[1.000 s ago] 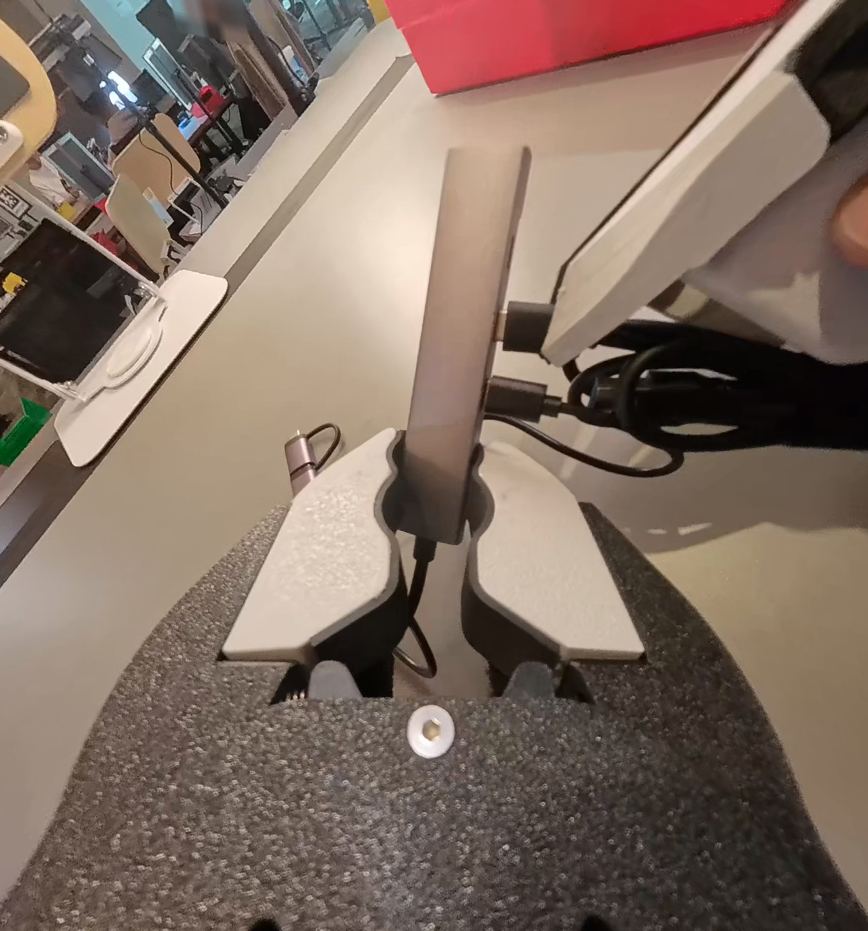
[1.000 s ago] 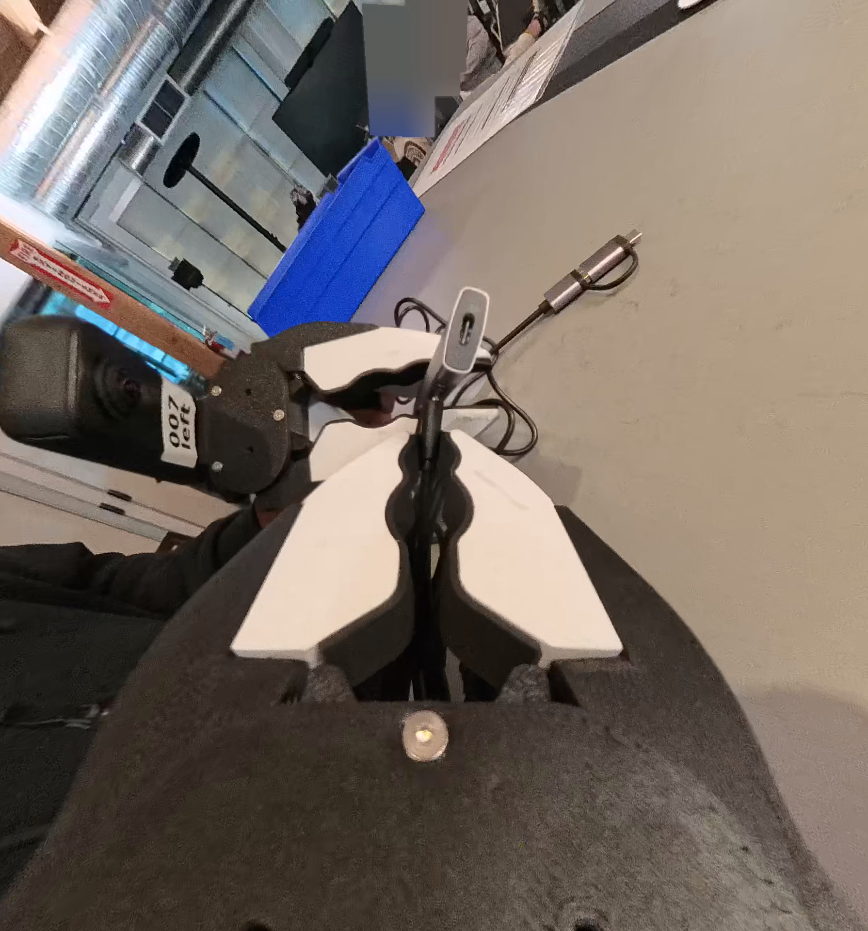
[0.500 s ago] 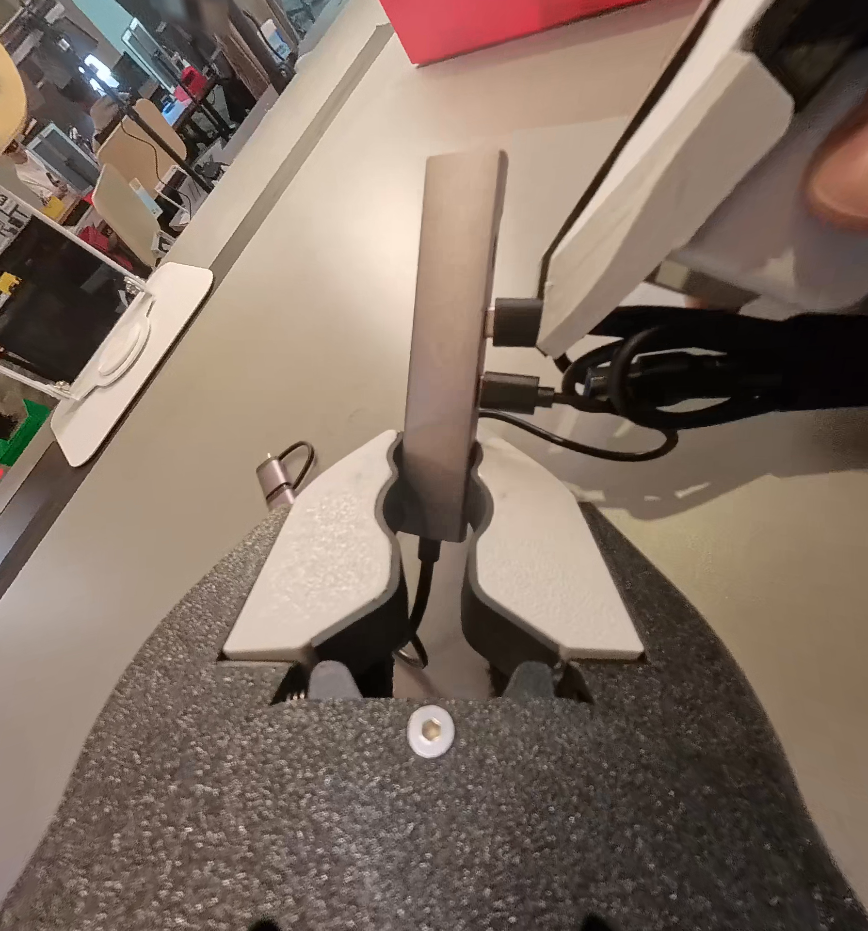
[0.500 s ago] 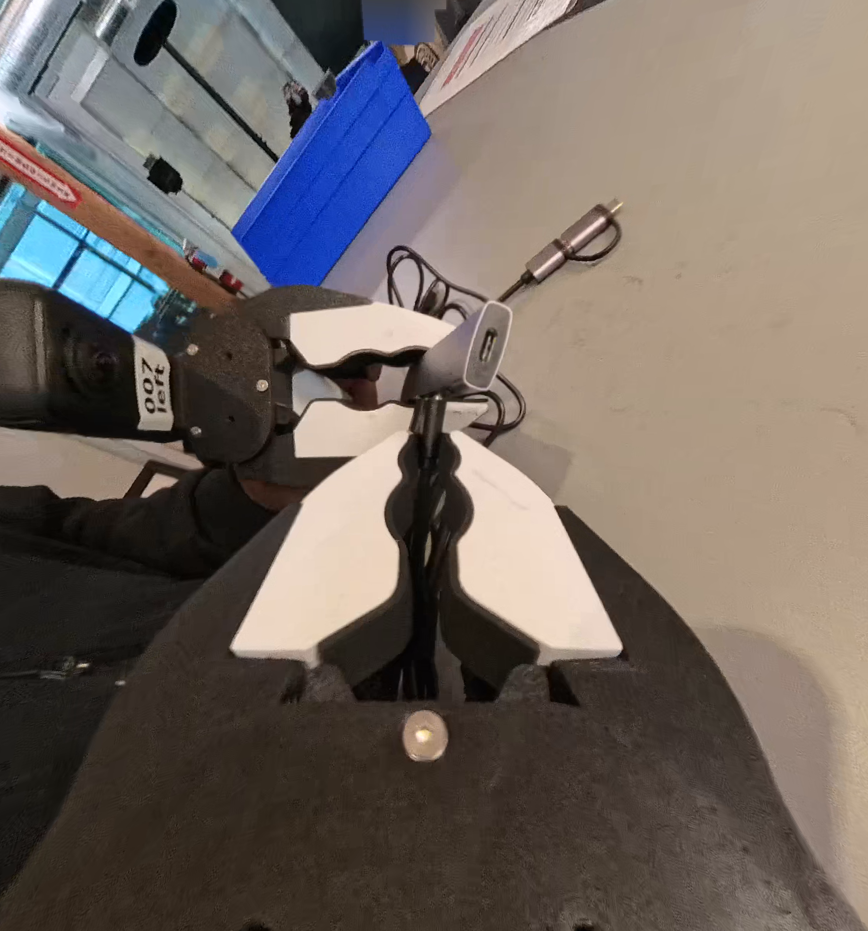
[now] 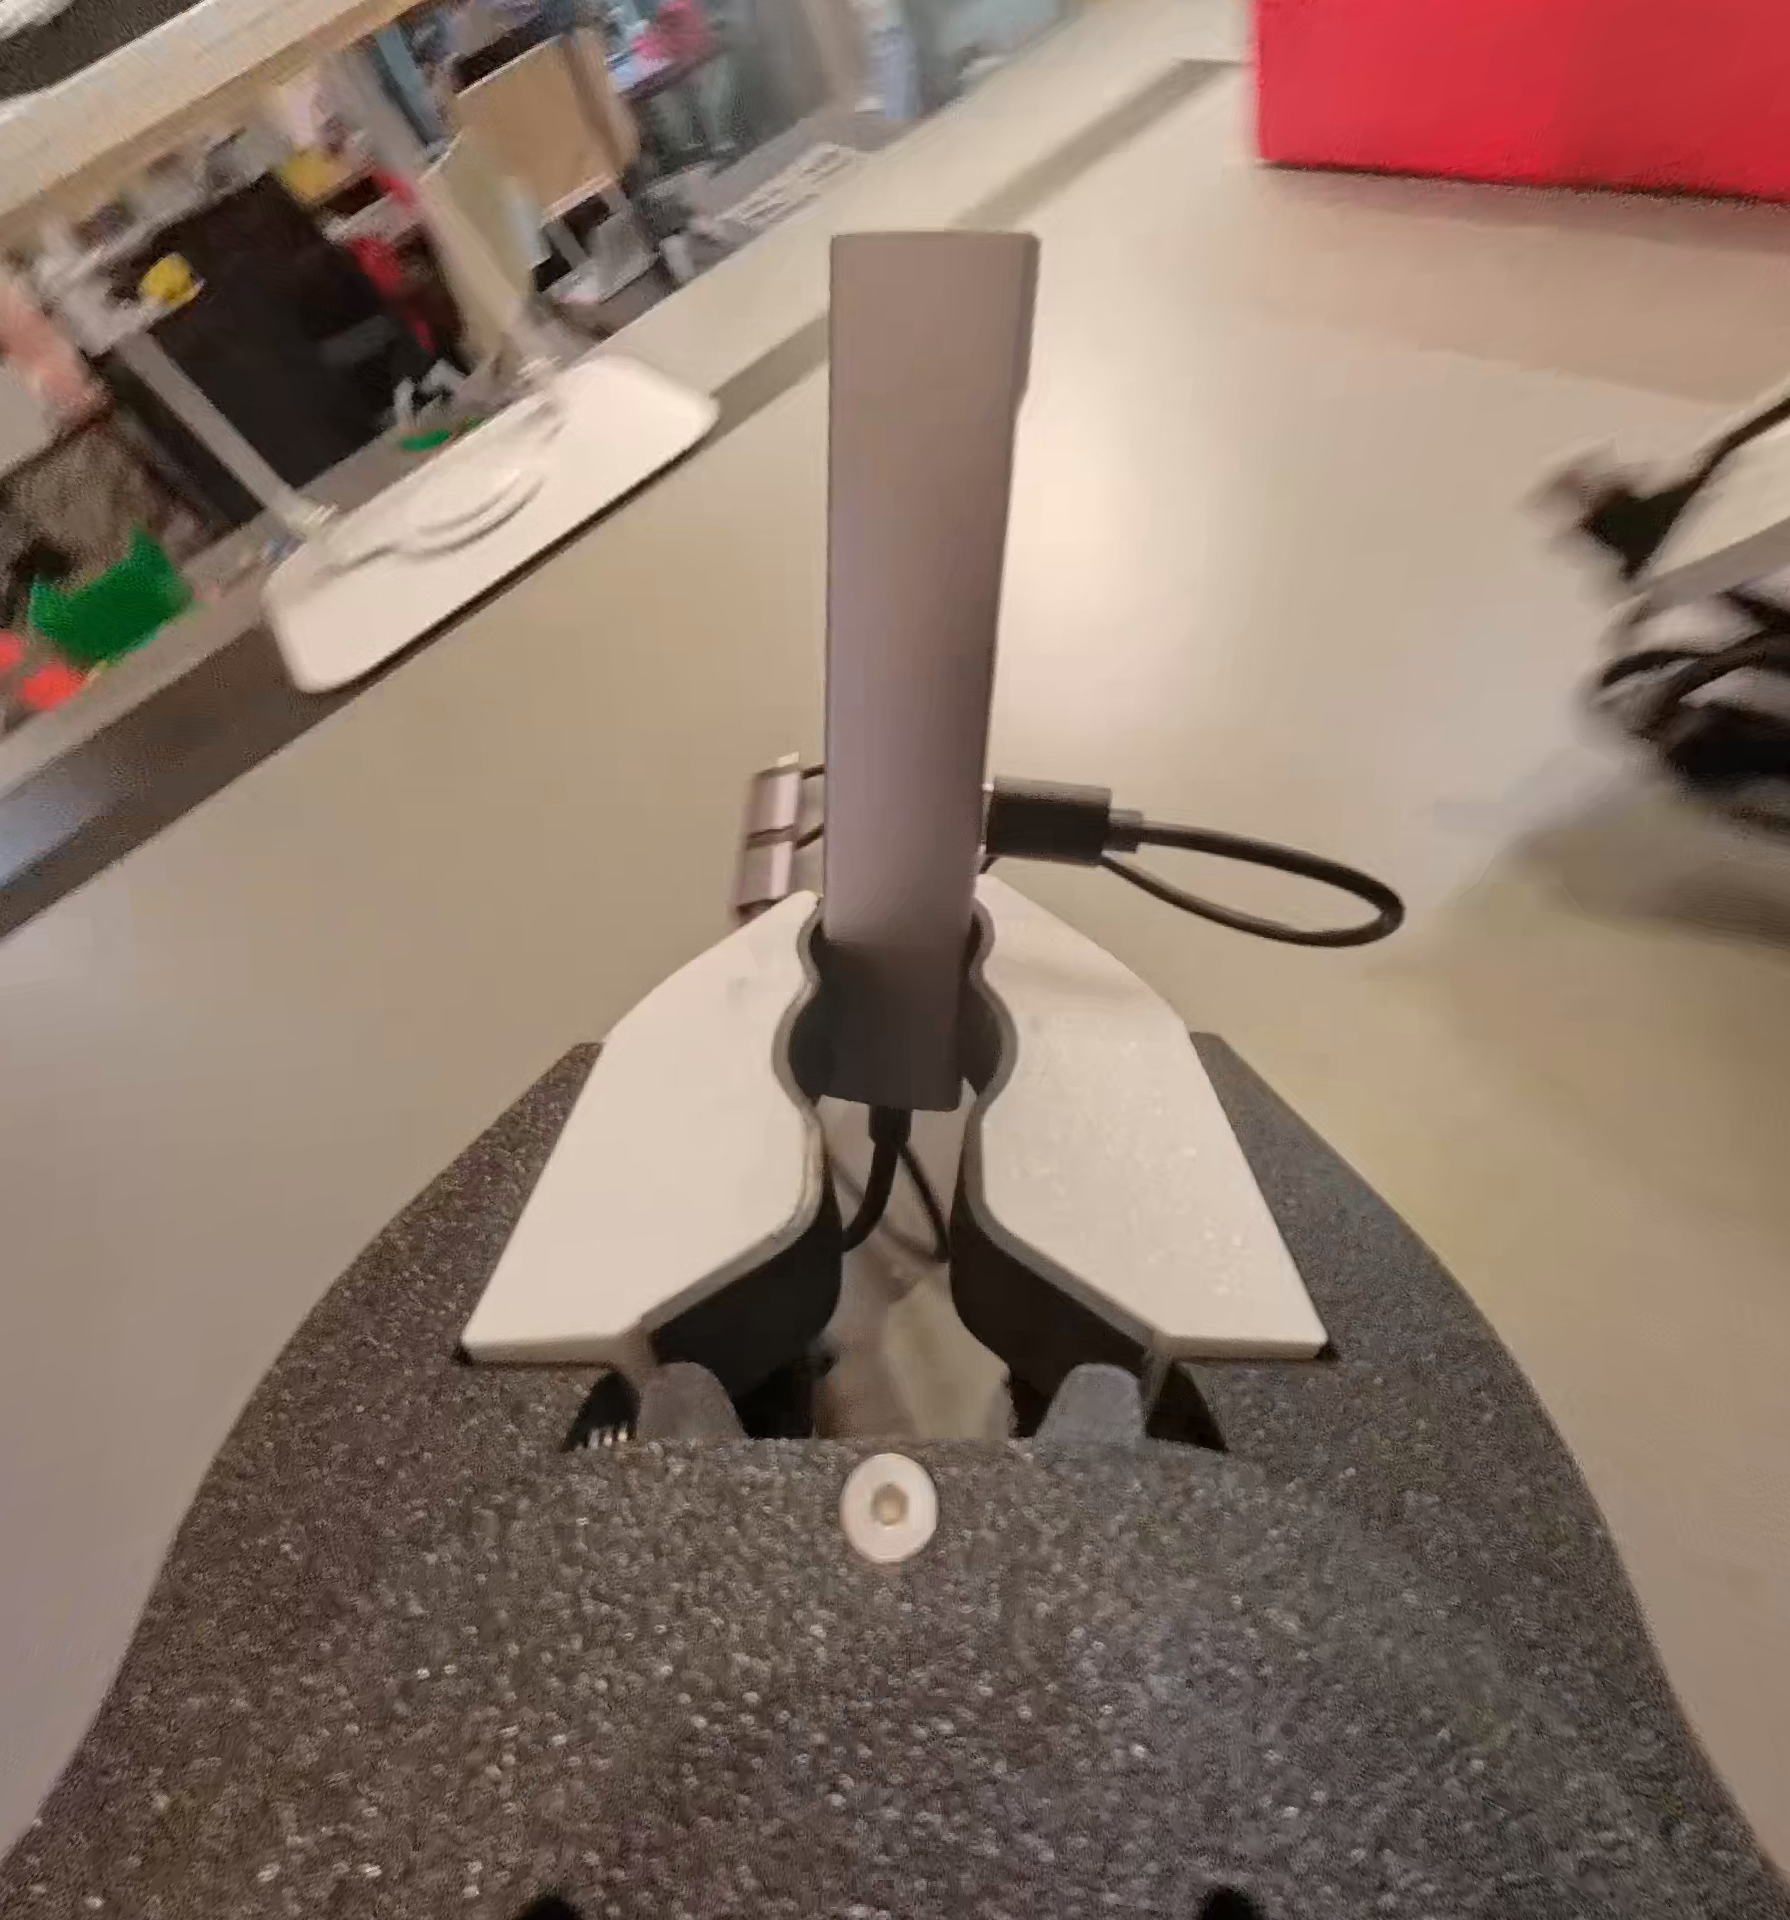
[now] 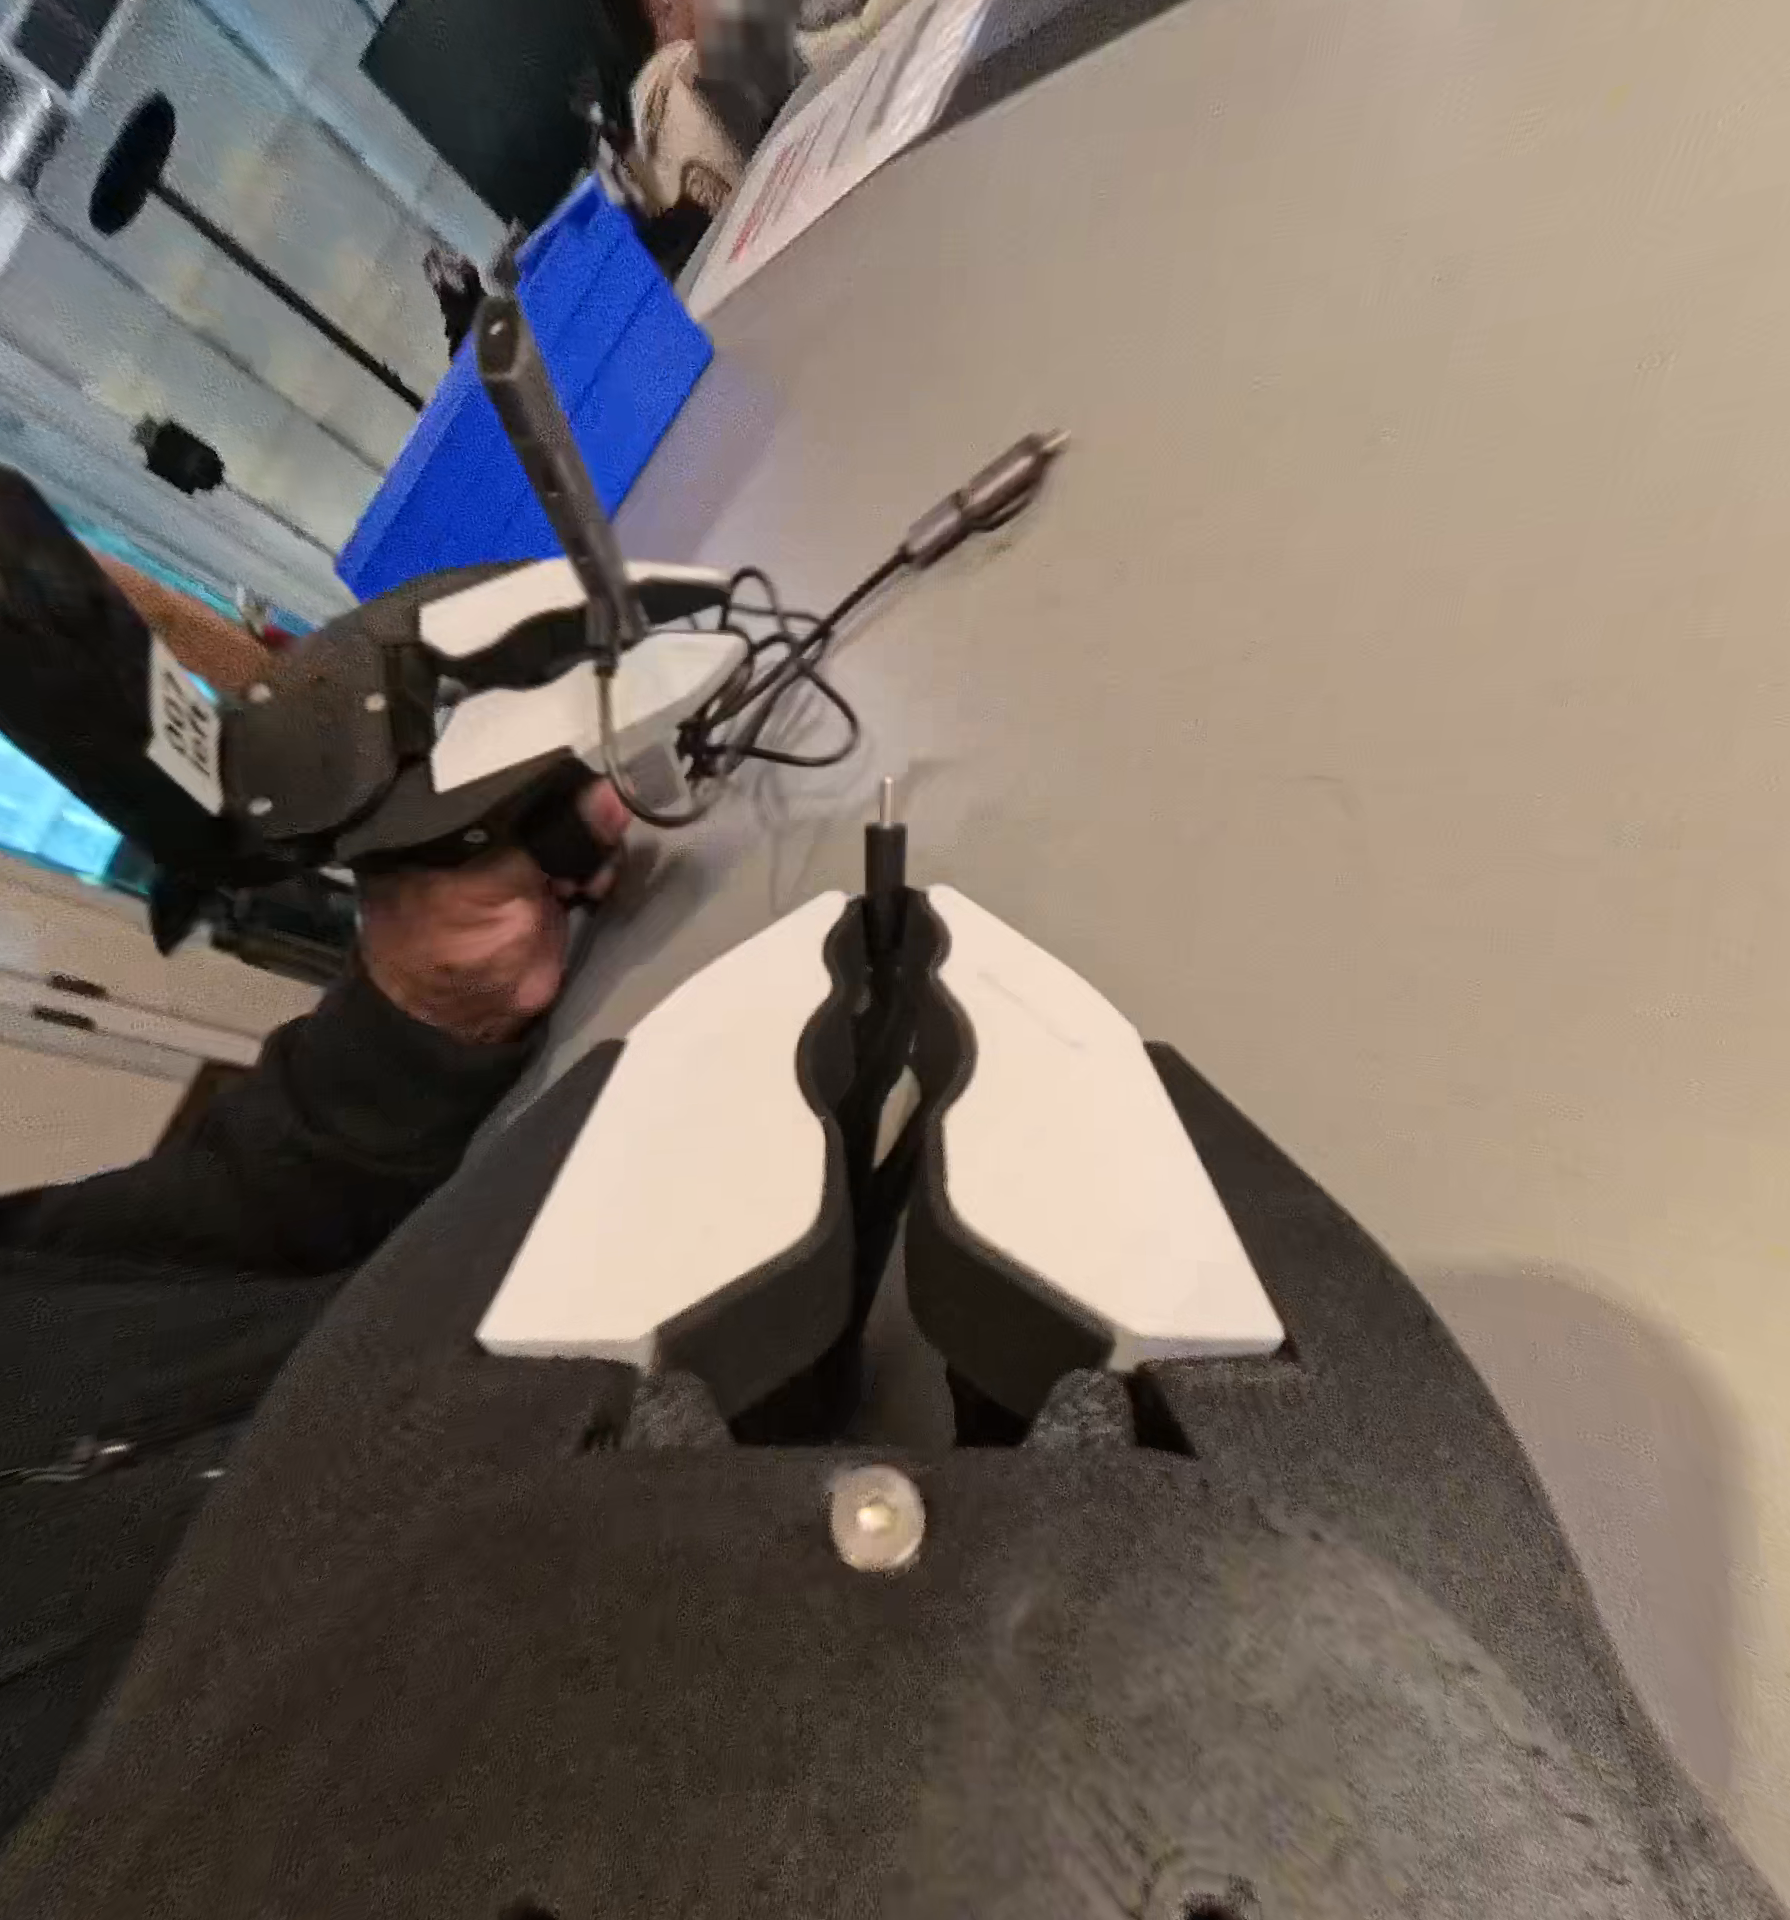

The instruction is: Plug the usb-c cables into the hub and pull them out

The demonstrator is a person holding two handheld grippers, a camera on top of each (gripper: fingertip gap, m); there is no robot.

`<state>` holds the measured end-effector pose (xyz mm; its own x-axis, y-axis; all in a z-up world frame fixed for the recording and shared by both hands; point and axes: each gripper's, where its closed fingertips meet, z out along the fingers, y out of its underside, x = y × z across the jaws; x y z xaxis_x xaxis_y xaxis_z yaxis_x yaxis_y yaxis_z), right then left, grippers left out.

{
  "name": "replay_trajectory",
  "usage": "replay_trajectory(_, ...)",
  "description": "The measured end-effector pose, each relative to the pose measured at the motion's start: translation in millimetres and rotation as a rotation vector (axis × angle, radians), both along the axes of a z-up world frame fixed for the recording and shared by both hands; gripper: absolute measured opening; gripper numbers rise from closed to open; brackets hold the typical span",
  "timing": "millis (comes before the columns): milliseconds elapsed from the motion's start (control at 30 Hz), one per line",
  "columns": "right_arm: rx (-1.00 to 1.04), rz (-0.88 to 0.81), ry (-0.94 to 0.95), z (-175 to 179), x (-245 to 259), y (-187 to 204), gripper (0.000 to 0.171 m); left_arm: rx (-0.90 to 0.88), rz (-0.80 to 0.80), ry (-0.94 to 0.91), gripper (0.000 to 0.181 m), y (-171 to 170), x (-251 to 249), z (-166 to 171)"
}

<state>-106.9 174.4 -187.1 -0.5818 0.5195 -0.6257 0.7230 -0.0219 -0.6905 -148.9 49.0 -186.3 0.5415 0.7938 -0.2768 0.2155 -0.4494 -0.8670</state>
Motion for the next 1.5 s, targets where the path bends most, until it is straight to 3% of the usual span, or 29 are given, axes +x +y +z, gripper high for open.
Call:
replay_trajectory(33, -0.051, -0.038, -0.029, 3, -7, 23, 0.008, 0.012, 0.044, -0.015, 0.021, -20, -5, -1)
replay_trajectory(133, -0.032, -0.007, -0.016, 4, -3, 54, 0.008, -0.101, 0.046, -0.043, 0.022, -43, -2, -15)
replay_trajectory(367, -0.096, 0.065, -0.032, 2, 6, 14, 0.008, -0.234, -0.037, -0.22, 0.024, -53, 9, -42)
replay_trajectory(500, -0.118, 0.071, -0.033, 4, 1, 12, 0.008, -0.214, -0.043, -0.27, 0.056, -72, 22, -35)
replay_trajectory(633, -0.16, 0.109, -0.048, 8, 4, 11, 0.008, -0.081, -0.045, -0.28, 0.069, -70, 41, -10)
replay_trajectory(700, -0.186, 0.122, -0.042, 12, 4, 8, 0.007, 0.029, -0.091, -0.259, 0.069, -47, 53, 9)
replay_trajectory(800, -0.291, 0.15, -0.031, 31, 7, -2, 0.007, 0.289, -0.285, -0.309, 0.062, 24, 80, 28)
replay_trajectory(933, -0.423, 0.231, -0.011, 61, 20, -24, 0.007, 0.604, -0.522, -0.601, 0.061, 112, 115, 23)
replay_trajectory(967, -0.438, 0.251, -0.008, 65, 24, -28, 0.007, 0.631, -0.523, -0.627, 0.062, 122, 114, 22)
replay_trajectory(1033, -0.453, 0.275, 0.013, 71, 29, -29, 0.007, 0.661, -0.523, -0.627, 0.035, 128, 110, 22)
replay_trajectory(1300, -0.461, 0.237, 0.029, 73, 28, -1, 0.007, 0.808, -0.547, -0.665, 0.013, 156, 109, 22)
replay_trajectory(1333, -0.457, 0.229, 0.034, 73, 29, 2, 0.007, 0.807, -0.555, -0.664, 0.013, 161, 109, 22)
replay_trajectory(1500, -0.468, 0.175, 0.038, 71, 29, 25, 0.007, 0.757, -0.601, -0.653, 0.057, 178, 111, 24)
